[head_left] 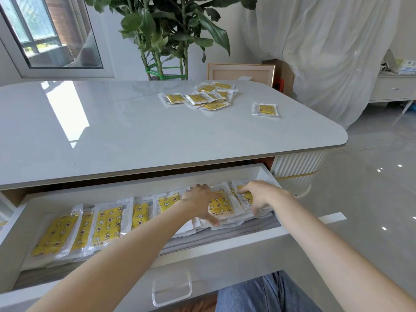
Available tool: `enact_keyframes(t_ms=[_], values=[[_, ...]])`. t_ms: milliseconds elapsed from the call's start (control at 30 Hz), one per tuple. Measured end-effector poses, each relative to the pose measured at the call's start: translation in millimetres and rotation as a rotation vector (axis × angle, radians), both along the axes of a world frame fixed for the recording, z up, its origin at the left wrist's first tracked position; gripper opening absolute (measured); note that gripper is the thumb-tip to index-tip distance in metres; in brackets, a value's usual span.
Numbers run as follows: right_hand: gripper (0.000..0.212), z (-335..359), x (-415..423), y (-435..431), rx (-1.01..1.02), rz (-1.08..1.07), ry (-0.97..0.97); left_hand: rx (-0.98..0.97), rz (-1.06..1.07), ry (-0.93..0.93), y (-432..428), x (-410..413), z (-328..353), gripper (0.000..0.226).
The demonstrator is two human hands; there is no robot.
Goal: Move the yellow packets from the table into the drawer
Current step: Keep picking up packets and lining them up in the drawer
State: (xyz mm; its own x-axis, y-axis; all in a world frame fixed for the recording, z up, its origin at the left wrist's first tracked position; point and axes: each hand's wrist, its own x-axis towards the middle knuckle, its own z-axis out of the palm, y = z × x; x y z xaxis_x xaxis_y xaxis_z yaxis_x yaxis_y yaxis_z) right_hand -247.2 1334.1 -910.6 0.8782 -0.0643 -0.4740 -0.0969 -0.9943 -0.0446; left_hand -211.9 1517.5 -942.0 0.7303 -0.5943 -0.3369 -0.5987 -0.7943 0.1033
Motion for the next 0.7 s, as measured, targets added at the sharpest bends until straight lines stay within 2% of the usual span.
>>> enact_keyframes(t_ms=[200, 300, 533, 700], values=[[0.091, 3, -3, 0, 0.039, -0.02, 0.005, 0.028, -0.034, 0.025, 6, -6, 7, 0.102], [0.087, 9, -7, 0, 0.105, -0.042, -0.045, -0.024, -0.032, 0.028, 10, -8, 12, 0.094], [0.041, 35, -27, 3, 0.277, -0.079, -0.327, -0.293, 0.08, 0.045, 23, -19, 41, 0.053], [0.022, 66, -37, 14, 0.409, -0.105, -0.555, -0.451, 0.03, -0.023, 36, -32, 84, 0.039]])
